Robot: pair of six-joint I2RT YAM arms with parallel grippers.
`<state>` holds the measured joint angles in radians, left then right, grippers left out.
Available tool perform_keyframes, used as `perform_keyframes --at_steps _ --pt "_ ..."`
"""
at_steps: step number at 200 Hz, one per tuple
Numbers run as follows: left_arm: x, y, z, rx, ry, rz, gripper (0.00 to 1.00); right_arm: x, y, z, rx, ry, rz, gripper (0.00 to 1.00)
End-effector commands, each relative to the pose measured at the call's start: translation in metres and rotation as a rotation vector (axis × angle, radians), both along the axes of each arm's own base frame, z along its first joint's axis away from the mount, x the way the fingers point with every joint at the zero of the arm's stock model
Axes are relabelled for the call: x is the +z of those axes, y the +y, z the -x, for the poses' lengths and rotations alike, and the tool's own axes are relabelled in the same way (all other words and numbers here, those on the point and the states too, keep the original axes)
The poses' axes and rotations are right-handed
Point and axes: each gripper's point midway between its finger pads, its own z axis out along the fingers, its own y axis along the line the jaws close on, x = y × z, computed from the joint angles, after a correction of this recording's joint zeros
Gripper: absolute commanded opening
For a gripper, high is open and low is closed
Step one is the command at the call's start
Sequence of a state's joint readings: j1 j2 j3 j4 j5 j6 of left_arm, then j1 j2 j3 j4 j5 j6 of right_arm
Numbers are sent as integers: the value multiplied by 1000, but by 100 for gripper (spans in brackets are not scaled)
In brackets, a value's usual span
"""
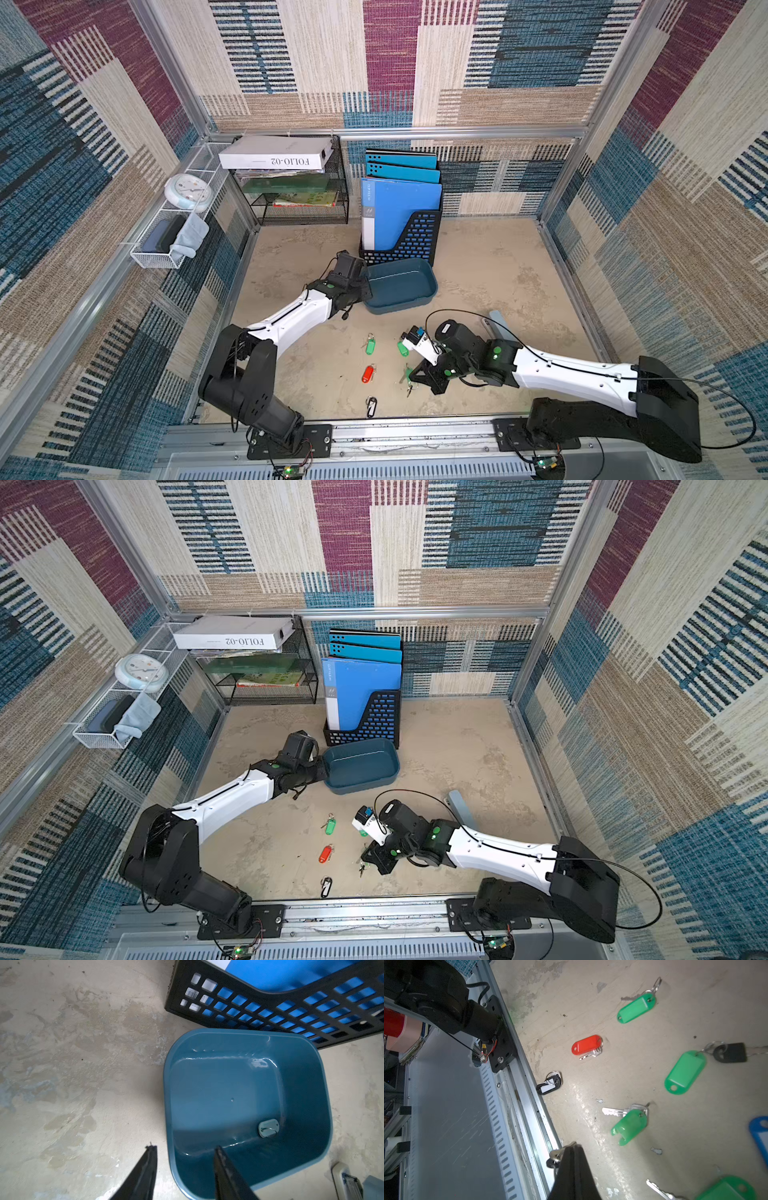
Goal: Take the keys out of the storage box
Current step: Place the storage box at the center of the board, then place the key at the center of the board.
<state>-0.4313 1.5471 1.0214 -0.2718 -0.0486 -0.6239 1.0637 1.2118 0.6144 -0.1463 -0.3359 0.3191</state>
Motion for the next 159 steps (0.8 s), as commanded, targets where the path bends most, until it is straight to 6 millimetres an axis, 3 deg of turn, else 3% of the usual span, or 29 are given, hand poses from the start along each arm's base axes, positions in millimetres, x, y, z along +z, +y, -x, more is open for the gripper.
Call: perform_keyframes --at_steps 1,25,40,49,104,136,148,159 --pt "5 3 5 -11 -6 -14 54 -13 -2 4 -45 33 32 0" --pt "9 9 10 -3 -16 -34 68 -29 -5 1 -88 32 83 0" --pt "12 13 14 -2 -26 -41 88 -34 -2 3 -85 41 82 0" --pt "14 13 15 -5 -36 -40 93 -36 0 3 -88 42 81 0" --pt "11 13 19 -19 -33 -38 97 -64 -5 8 -102 81 157 0" --pt "6 12 20 -23 -20 -37 97 -69 -10 5 -137 65 191 0" --pt "5 12 19 -25 -20 -38 97 -66 -10 4 -141 59 184 9" --pt "4 12 19 -24 -17 -42 97 -64 -10 4 -143 56 184 34"
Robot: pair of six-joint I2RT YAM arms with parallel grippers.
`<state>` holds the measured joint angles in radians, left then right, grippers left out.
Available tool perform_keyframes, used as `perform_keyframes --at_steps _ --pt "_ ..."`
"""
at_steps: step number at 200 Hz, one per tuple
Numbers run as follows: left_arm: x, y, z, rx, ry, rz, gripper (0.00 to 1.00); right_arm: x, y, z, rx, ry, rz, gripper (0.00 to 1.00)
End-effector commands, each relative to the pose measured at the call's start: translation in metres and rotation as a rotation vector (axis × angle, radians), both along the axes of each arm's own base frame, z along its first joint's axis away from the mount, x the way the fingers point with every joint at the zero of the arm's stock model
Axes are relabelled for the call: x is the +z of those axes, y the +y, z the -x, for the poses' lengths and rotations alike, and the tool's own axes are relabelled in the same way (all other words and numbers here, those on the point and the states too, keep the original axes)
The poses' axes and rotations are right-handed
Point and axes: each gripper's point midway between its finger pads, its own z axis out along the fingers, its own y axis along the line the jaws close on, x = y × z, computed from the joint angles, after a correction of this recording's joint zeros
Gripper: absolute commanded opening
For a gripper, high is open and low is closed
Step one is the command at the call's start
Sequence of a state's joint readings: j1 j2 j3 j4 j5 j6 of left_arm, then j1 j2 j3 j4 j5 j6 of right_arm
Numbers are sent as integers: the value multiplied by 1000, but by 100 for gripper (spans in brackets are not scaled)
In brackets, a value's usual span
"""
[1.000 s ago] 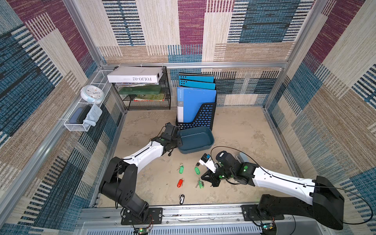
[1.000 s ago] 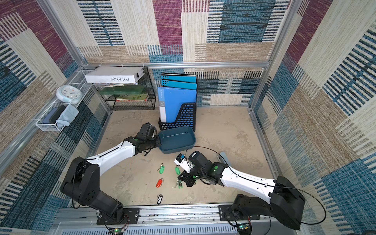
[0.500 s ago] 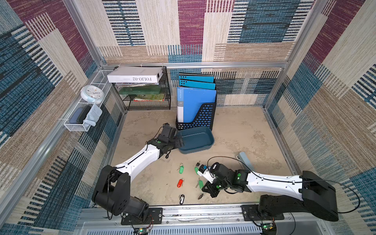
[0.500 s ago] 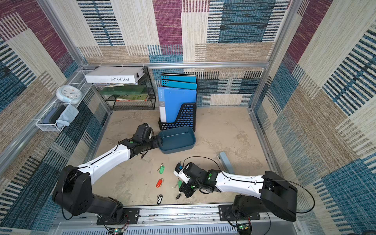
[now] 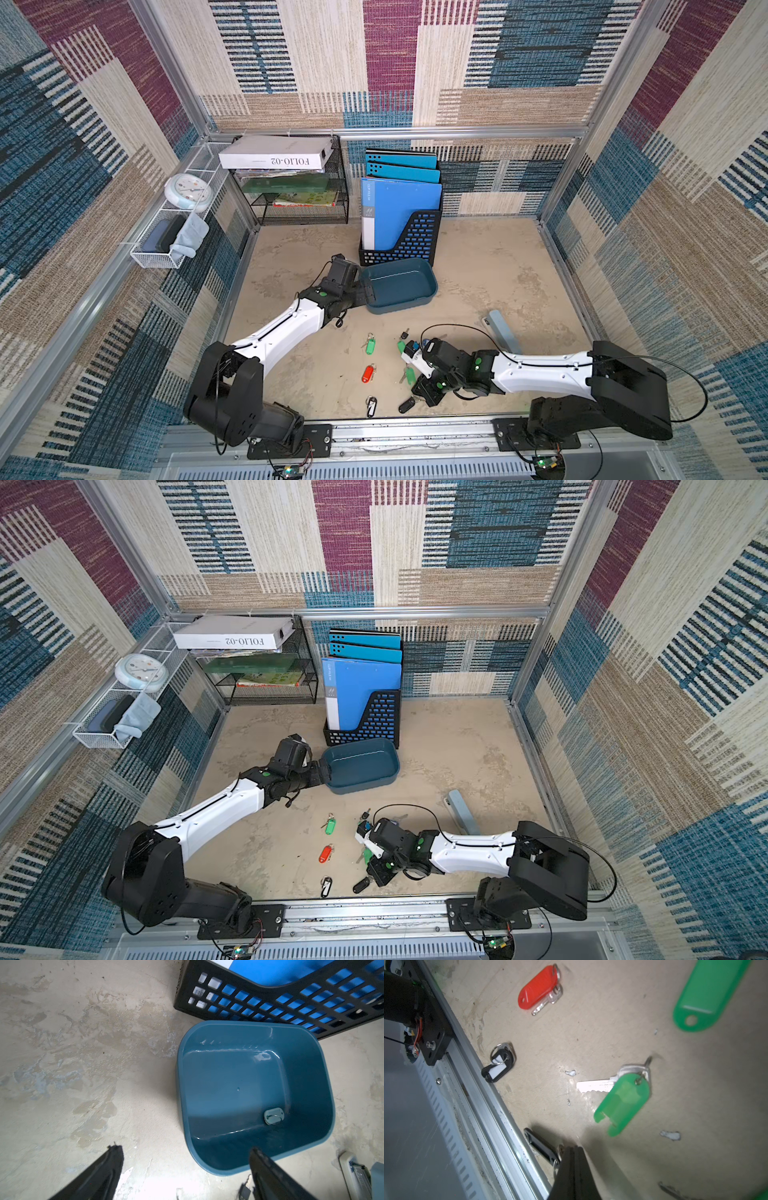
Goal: Take the keys out of the storage box
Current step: Place the key at the center of the board, then pick up the storage box at the center of the board.
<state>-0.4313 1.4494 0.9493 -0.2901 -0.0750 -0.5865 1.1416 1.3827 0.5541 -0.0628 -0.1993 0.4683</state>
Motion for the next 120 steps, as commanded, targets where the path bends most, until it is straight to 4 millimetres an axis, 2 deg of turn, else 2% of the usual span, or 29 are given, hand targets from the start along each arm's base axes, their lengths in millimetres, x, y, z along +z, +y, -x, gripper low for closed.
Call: perform_keyframes --at_steps 1,6,27,57,72,97,104,120 --pt "-2 -1 0 -12 6 -4 97 3 -1 -3 -23 -17 7 37" --pt "-2 -1 0 -13 6 -6 97 4 -1 -4 -24 -21 8 44" --pt "-3 0 0 -11 8 -17 97 16 -2 -8 -25 -52 10 55" --pt "-5 4 -1 1 14 -40 97 52 -1 -17 -27 -133 -23 66" --pt "-8 4 -2 -1 23 -48 94 82 -2 -36 -85 -243 -55 74" --pt "-16 0 -7 -19 60 -67 83 136 -16 -92 -349 -499 -120 92" --pt "-18 -2 -8 -25 82 -67 81 146 -22 -107 -424 -537 -124 96" --pt "-24 -9 -11 -43 119 -60 80 161 -23 -129 -491 -590 -128 98"
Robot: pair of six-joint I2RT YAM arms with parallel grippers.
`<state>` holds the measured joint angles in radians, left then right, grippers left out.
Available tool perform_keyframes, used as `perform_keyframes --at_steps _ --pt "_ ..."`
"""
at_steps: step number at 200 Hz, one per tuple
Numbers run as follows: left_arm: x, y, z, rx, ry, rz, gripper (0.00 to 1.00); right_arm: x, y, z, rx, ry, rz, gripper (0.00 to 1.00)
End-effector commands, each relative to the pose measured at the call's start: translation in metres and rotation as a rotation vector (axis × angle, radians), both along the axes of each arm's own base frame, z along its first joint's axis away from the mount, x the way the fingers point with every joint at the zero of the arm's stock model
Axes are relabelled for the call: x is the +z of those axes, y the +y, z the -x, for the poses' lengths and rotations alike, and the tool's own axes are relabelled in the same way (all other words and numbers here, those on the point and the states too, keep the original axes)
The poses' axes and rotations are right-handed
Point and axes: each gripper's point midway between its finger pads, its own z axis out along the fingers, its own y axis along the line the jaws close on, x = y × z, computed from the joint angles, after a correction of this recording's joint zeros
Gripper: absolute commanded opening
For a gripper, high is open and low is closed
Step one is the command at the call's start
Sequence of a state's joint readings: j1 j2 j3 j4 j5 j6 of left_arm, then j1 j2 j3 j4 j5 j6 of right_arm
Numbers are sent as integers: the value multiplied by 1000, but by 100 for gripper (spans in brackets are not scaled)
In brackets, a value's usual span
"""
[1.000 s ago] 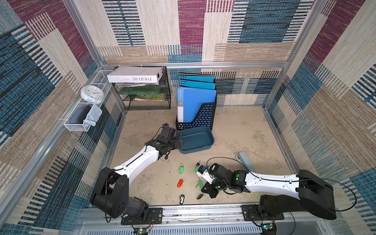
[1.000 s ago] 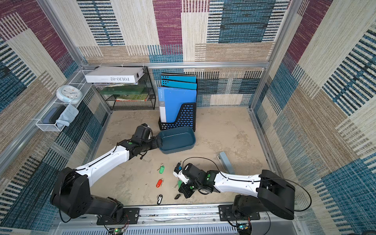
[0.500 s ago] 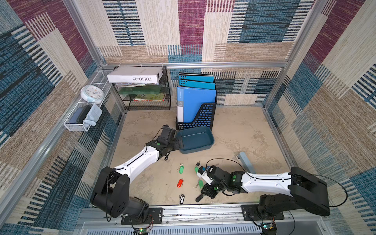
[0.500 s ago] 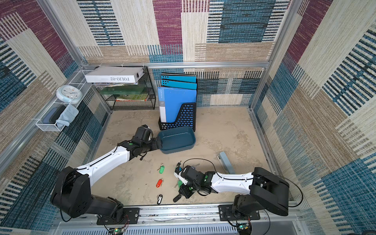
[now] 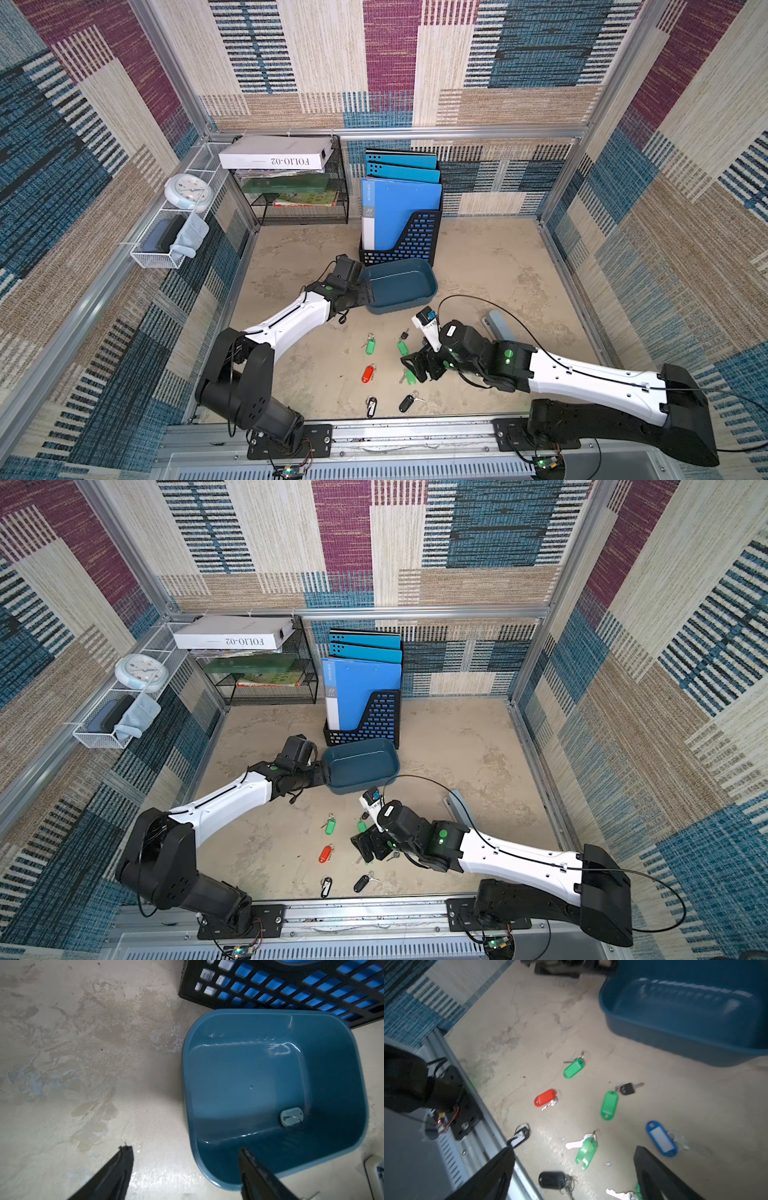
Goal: Take the keys out of the storage box
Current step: Pick up the storage box at the center of the board.
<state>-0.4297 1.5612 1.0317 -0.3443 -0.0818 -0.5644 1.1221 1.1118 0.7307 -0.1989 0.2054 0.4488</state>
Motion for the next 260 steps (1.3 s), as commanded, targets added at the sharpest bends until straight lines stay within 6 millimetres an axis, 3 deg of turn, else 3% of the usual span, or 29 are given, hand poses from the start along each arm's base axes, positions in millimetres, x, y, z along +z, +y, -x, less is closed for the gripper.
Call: perform_keyframes --at_steps 1,21,48,75,95,134,172,208,234,260 --pt "-6 -6 0 -31 51 -6 80 30 -17 -50 -226 -165 -5 98" --pt "-16 -14 -7 -49 72 7 73 39 -21 -73 -309 -211 24 99" --pt "-31 -20 -14 -60 113 1 41 42 -27 -102 -400 -213 43 100" --pt "-36 -24 -18 -72 114 7 19 27 -38 -122 -456 -145 63 99" --pt "-26 -27 -22 -92 67 21 2 12 -33 -129 -440 -75 62 99" --pt "-6 -32 -28 -139 -46 43 2 -6 -2 -136 -367 57 32 100" --pt "9 -32 -29 -142 -213 85 2 -36 23 -140 -348 177 26 95" --pt "21 -28 -22 -153 -374 61 2 -48 27 -147 -383 219 -7 80" --pt "30 -29 -18 -164 -485 36 2 -55 17 -155 -419 241 -4 70" --pt "38 -30 -23 -174 -534 14 2 -67 8 -159 -448 256 35 70"
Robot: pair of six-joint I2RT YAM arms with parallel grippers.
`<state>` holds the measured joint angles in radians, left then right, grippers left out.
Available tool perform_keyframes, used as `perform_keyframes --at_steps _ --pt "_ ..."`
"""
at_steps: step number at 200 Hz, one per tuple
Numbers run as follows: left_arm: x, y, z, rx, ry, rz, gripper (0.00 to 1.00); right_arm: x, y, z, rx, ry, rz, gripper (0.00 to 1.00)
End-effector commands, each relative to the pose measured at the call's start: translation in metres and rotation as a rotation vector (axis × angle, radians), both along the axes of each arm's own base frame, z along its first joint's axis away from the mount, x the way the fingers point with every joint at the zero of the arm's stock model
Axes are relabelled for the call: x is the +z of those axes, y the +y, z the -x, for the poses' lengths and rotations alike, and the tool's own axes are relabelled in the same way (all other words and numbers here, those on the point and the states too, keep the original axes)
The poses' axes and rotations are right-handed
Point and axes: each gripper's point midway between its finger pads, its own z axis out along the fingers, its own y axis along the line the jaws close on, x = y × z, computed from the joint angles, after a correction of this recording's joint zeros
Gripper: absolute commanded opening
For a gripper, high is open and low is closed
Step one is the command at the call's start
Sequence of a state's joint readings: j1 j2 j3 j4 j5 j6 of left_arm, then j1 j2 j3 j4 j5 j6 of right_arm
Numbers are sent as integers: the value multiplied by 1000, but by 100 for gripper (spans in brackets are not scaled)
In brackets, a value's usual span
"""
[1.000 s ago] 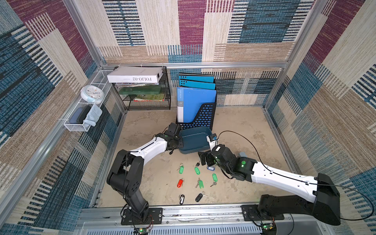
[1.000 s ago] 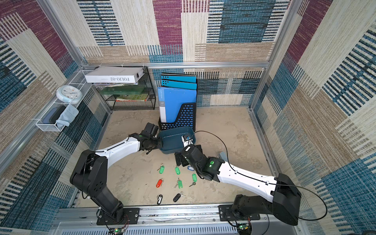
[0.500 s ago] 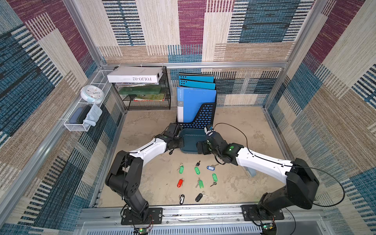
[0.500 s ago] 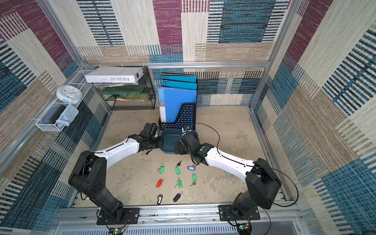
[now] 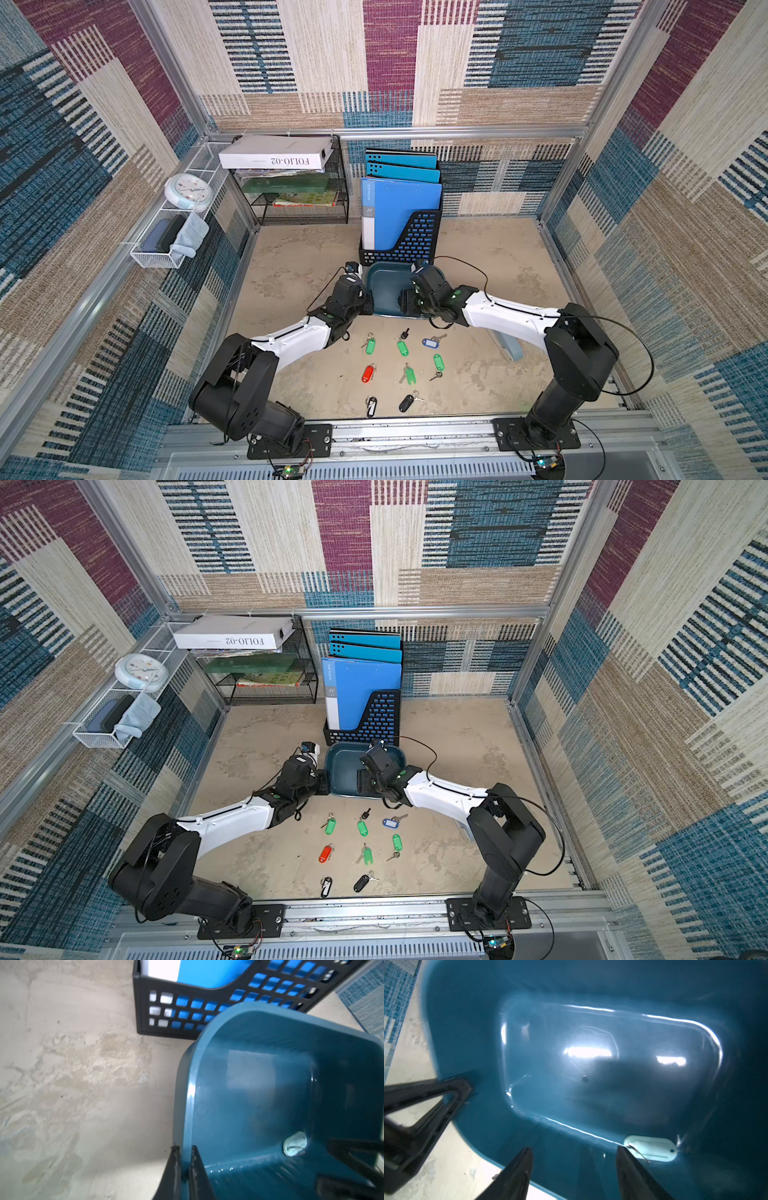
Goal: Take the keys out of the storage box
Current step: Pick up the storage box at the center of the board, then pick up the key from the storage box.
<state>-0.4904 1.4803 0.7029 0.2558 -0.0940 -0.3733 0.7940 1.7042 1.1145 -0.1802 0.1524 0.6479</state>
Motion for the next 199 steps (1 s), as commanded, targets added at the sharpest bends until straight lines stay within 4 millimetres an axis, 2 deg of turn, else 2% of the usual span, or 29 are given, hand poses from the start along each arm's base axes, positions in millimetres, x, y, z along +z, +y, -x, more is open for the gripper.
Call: perform_keyframes --at_steps 1,53,81,85,102,143,154,175,185,199 --pt "35 -3 -20 9 -171 13 2 -7 -3 -4 -25 17 9 70" --pt "50 -13 -21 -38 -259 45 2 -25 -18 -19 -96 15 120 70" --pt "43 -17 -12 -69 -269 51 2 -32 -23 -28 -125 9 118 70" --pt "50 -19 -13 -72 -303 69 2 -32 -24 -30 -128 6 118 70" --pt "46 -20 -9 -79 -306 68 2 -41 -25 -37 -139 9 122 69" --pt "39 -21 3 -109 -335 47 2 -49 -18 -45 -119 19 137 61" --pt "37 -21 3 -113 -339 27 2 -45 -14 -42 -84 39 147 61" --pt "36 -20 -1 -106 -356 -16 2 -19 -3 -38 -33 26 155 69" --pt "34 -21 -3 -108 -358 -31 2 -7 -2 -35 -27 -2 177 71" --pt "35 -22 -4 -112 -365 -36 2 -2 -7 -32 -26 -18 233 72"
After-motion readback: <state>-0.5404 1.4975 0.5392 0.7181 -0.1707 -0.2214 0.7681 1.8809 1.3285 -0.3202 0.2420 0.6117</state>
